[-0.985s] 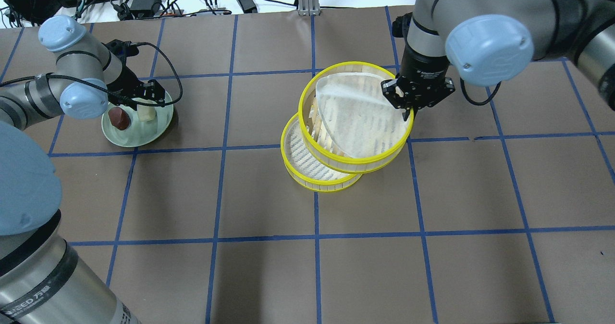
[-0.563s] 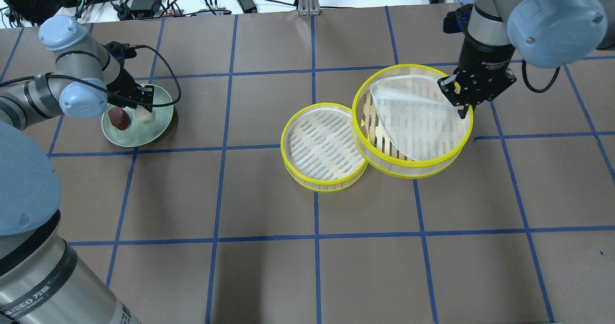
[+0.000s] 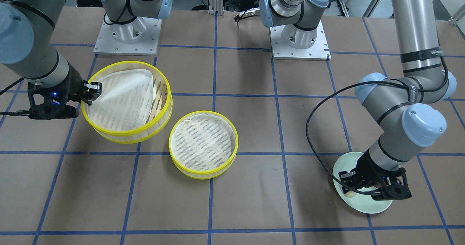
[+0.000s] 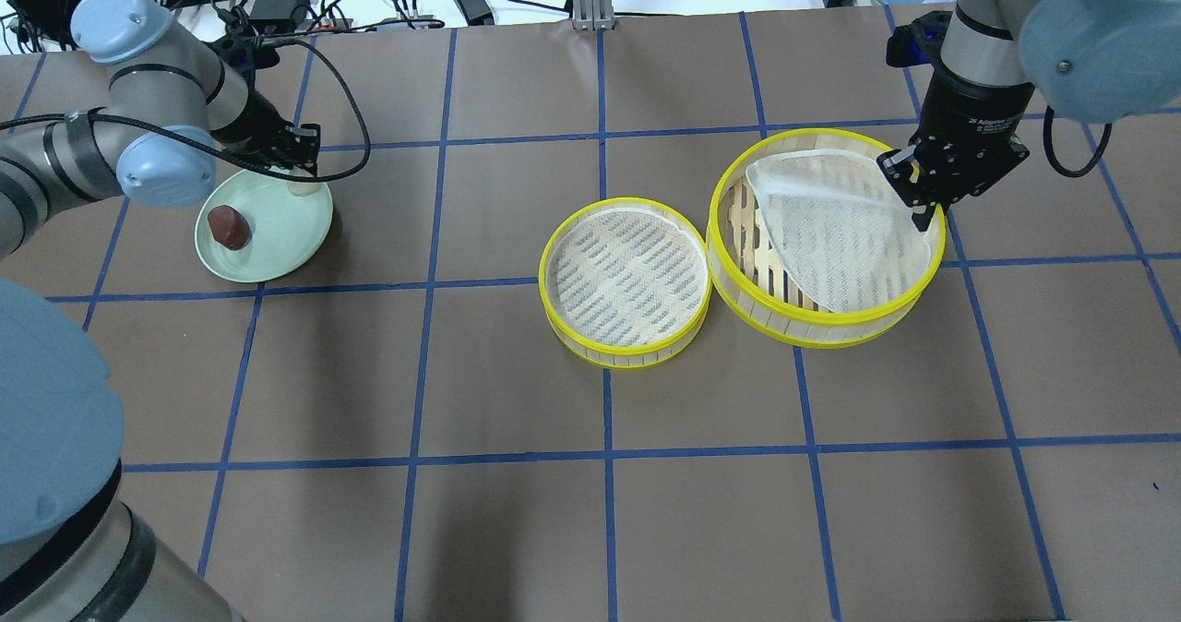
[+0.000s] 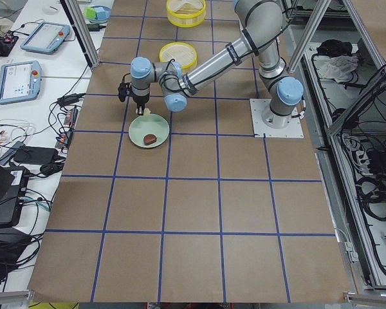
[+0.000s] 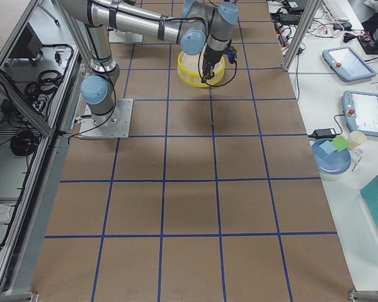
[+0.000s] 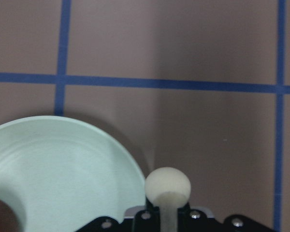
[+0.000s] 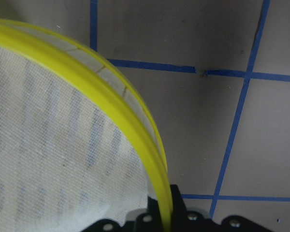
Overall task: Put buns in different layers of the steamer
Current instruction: 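Carry the white bun with the left gripper toward the bottom tier, then lower the white bun into the bottom tier and open the left gripper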
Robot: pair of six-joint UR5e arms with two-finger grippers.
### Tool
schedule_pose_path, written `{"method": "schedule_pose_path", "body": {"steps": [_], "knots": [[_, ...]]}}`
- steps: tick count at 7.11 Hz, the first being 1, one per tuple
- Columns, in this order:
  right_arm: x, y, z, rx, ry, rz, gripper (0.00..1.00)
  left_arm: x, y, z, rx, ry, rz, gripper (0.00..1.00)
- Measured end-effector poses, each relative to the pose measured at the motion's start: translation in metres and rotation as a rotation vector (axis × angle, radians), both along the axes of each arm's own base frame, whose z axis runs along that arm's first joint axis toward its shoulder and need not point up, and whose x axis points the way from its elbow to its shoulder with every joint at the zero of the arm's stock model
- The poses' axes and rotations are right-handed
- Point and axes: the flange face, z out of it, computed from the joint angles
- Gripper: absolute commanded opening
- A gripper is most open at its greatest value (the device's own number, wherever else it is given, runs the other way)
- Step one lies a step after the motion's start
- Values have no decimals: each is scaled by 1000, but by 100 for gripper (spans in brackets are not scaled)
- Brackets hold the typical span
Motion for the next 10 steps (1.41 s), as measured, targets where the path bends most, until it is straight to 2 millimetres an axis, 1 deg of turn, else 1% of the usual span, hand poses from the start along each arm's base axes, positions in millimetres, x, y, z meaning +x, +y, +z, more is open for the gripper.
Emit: {"method": "schedule_pose_path", "body": {"steps": [1,3,5,7,9,10], "knots": [[0,0,0,3,-2,-1,0,-32,2,12,-18,12,-18,0],[0,1,-1,6,-4,-2,0,-97,9,20,-29,29,-71,0],[1,1,-2,7,-6,-1,0,-169,26,25,-36,67,-170,0],[2,1,-2,8,-7,0,0,-235,46,20,-21,91,-265,0],[2,2,-3,9,-7,0,0,-289,68,11,6,108,-317,0],[2,2,-3,9,-7,1,0,-311,79,9,15,112,-339,55]]}}
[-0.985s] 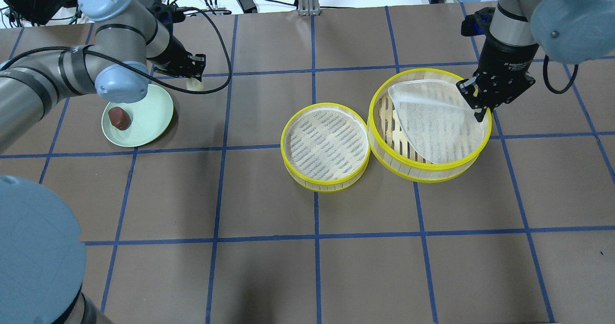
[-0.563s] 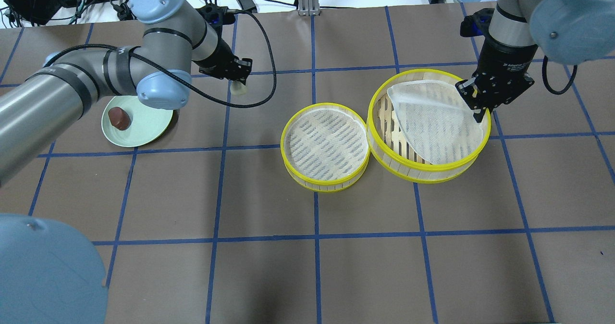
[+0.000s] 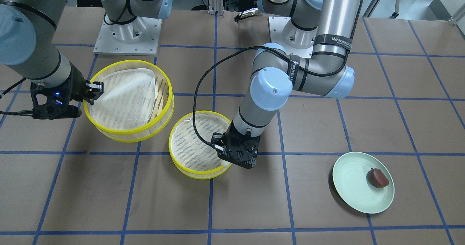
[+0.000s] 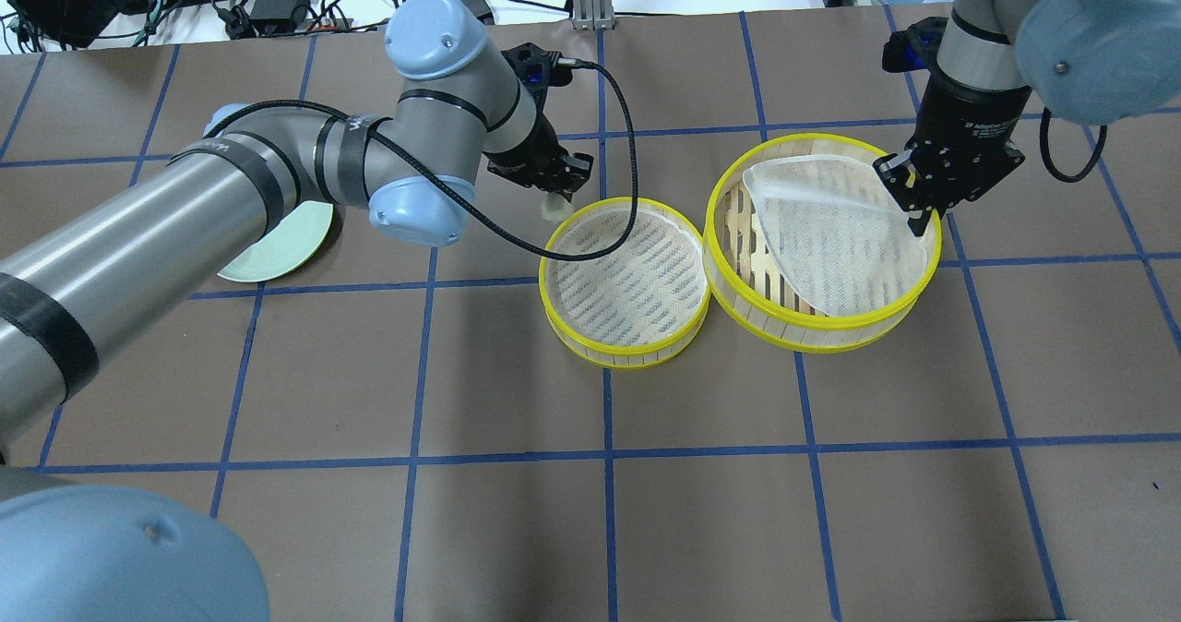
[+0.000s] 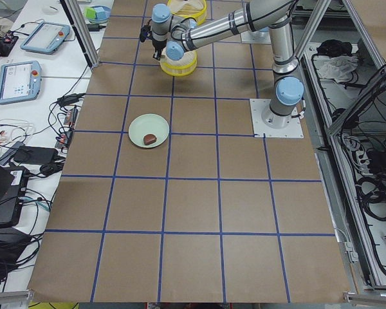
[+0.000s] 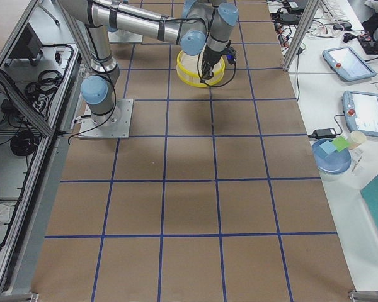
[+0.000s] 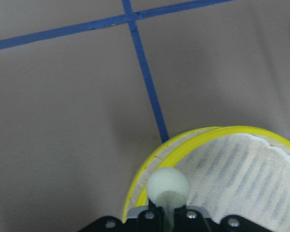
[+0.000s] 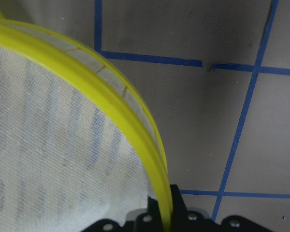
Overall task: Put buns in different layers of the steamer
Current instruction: 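Lower the white bun into the bottom tier and open the left gripper, then restack the top tier with right gripper while left returns to the plate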
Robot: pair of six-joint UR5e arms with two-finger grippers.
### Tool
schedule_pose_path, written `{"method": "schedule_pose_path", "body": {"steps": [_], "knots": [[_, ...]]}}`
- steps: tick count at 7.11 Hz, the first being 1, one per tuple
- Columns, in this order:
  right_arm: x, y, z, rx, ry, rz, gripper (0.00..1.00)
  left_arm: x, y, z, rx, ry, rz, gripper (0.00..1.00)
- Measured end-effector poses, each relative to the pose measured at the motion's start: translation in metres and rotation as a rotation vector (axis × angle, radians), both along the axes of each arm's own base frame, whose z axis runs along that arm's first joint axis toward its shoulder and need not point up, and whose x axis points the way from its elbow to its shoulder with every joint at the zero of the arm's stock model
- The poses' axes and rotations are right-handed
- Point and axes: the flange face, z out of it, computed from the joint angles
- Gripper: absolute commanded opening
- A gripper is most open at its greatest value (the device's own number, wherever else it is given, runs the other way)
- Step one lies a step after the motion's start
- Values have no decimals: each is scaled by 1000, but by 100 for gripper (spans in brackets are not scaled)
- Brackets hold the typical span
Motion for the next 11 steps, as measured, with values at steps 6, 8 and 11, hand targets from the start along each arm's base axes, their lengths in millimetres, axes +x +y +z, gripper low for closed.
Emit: {"method": "schedule_pose_path", "body": {"steps": [6,8,11], "knots": [[2,0,-1,1,0,-4,0,-35,24,8,23,2,-1,100],[3,1,-2,3,1,-7,0,-49,34,10,43,10,41,100],[4,-1,-4,6,1,-7,0,-46,32,13,26,-32,39,100]]}}
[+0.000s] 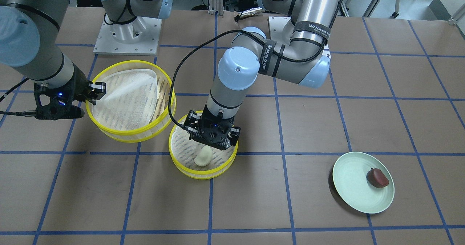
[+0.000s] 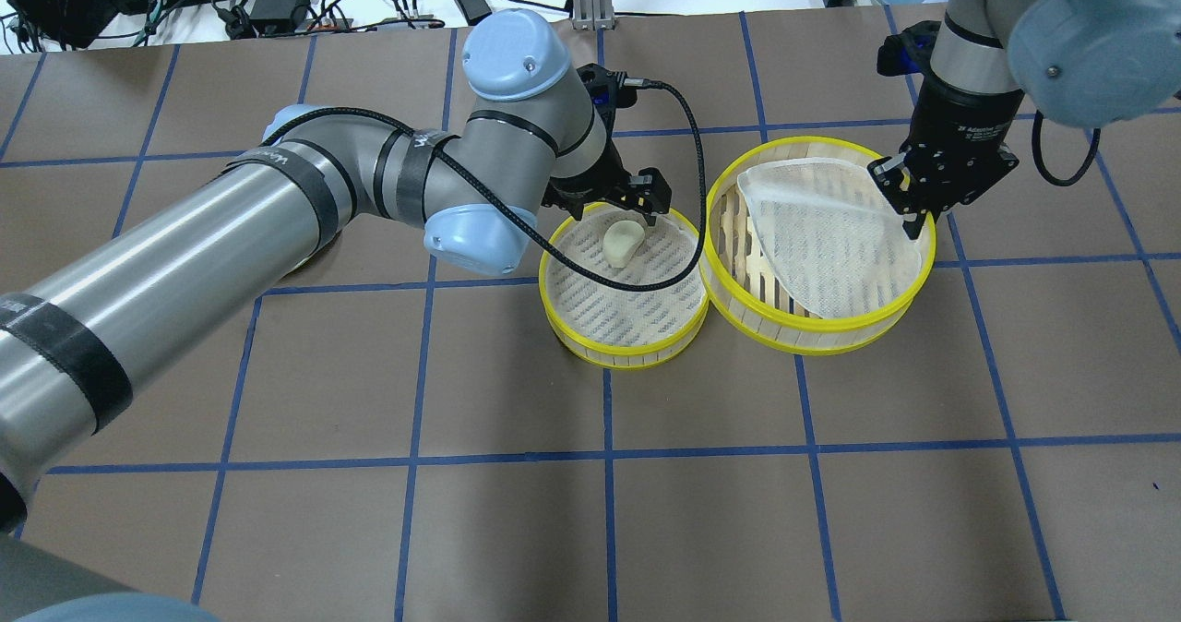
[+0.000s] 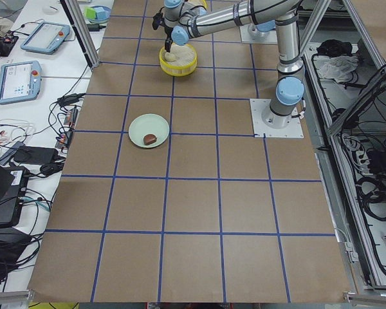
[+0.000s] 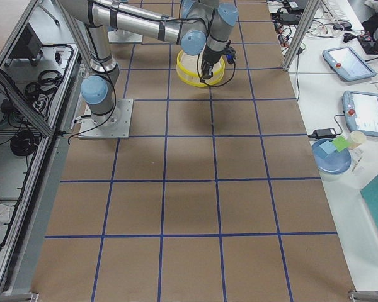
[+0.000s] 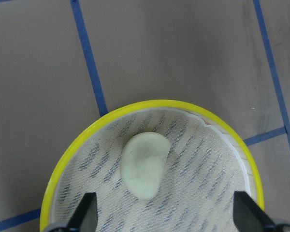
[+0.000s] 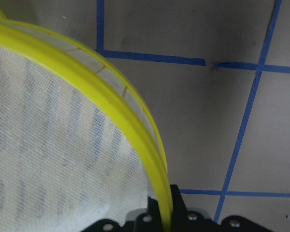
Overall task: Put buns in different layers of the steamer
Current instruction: 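Restack the top tier with right gripper while left returns to the plate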
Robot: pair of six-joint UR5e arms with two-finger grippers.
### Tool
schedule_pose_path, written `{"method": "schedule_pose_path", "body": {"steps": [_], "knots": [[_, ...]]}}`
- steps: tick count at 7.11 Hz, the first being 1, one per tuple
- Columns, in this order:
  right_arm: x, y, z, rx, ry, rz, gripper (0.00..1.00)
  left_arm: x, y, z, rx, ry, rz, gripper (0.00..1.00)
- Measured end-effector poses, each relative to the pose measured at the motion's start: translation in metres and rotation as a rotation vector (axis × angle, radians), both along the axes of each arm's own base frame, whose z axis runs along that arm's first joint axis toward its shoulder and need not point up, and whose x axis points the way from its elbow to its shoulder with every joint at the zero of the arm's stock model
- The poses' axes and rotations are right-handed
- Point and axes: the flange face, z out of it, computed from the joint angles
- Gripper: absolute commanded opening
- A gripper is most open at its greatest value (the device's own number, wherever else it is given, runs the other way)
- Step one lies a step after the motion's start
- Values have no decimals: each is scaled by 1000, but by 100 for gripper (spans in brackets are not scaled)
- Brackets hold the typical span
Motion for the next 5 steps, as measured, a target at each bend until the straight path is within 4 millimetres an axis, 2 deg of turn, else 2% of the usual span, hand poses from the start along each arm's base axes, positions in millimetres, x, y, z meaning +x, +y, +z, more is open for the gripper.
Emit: {"method": "schedule_pose_path", "body": {"steps": [1,2,3,5], "knots": [[1,-2,-4,4,2,-10,0,17,-8,-1,-6,-52,-1,100],[7,-6,-11,8,7,-24,0,48,-23,2,-11,-91,2,100],[23,-11,-18,-6,18,-36,0,86,-39,8,-23,-113,8,100],[79,-21,-40,-47,42,-54,0,177,-69,19,-43,-138,71,100]]}}
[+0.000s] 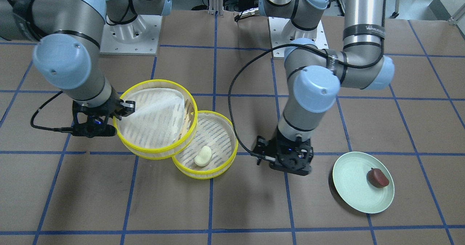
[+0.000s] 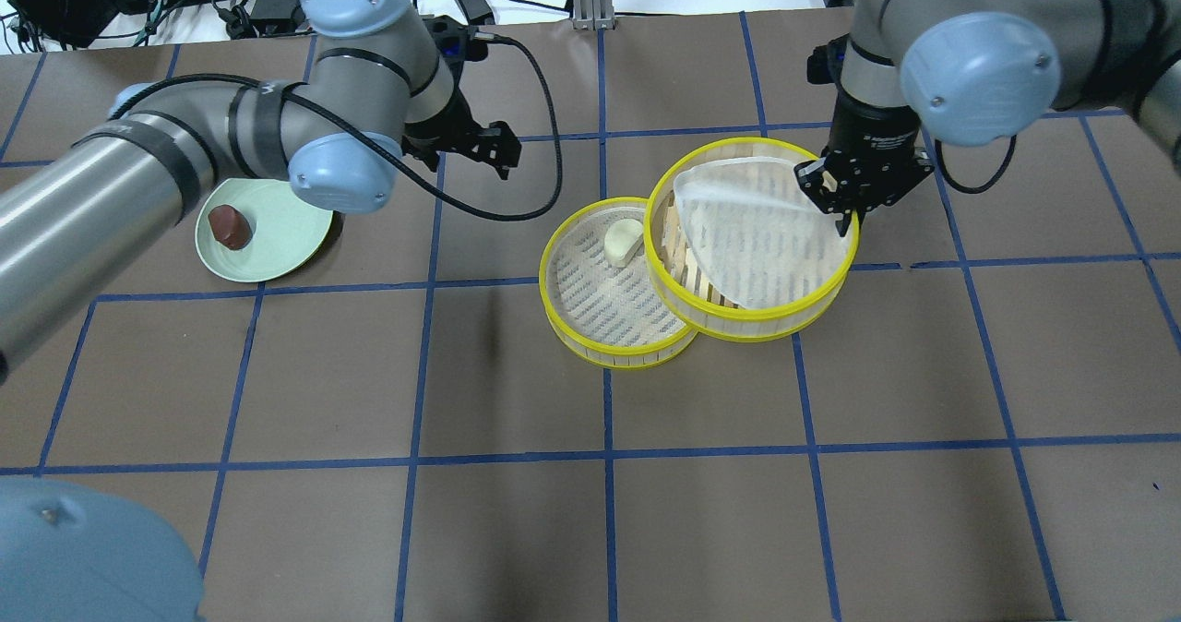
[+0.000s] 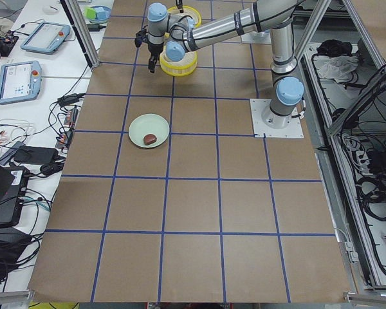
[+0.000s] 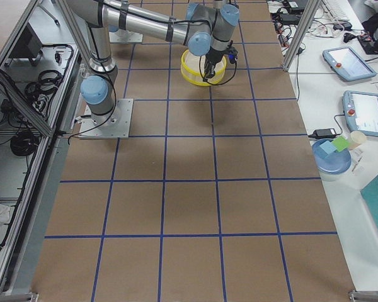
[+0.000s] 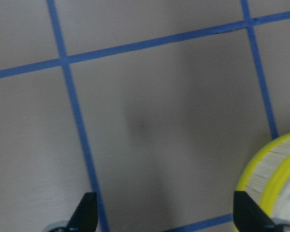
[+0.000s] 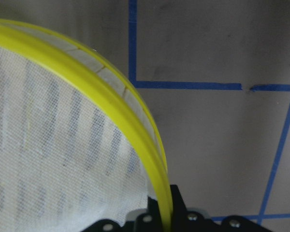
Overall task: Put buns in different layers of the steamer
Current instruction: 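Restack the top tier with right gripper while left returns to the plate, then grasp the dark brown bun on the plate with the left gripper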
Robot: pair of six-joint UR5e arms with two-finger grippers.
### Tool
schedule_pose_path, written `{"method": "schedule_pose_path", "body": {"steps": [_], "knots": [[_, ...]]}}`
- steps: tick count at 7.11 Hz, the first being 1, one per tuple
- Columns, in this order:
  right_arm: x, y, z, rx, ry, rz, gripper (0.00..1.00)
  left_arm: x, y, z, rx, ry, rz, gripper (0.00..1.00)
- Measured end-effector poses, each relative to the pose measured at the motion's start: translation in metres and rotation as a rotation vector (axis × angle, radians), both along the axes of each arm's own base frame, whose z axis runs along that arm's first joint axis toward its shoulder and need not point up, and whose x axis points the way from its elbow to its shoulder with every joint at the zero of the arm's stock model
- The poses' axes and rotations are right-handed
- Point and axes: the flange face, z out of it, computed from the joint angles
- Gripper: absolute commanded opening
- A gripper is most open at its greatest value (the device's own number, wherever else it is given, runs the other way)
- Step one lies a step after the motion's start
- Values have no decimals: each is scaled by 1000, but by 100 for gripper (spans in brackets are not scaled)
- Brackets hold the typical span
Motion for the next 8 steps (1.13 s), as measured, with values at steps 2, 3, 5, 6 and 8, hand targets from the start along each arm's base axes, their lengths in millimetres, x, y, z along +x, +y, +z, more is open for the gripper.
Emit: {"method": "schedule_pose_path", "body": {"steps": [2,3,5,6,8], "knots": [[57,-1,-21,-28,-14,-42,0,99,-16,2,0,-51,52,100],[74,-2,-30,-40,-21,-61,0,142,-17,-4,22,-110,68,100],[94,-5,-41,-70,-23,-87,0,210,-16,-12,56,-189,104,100],[97,-7,-45,-77,-23,-93,0,239,-14,-18,72,-194,141,100],[99,-8,-49,-77,-22,-96,0,273,-15,-33,94,-190,194,100]]}}
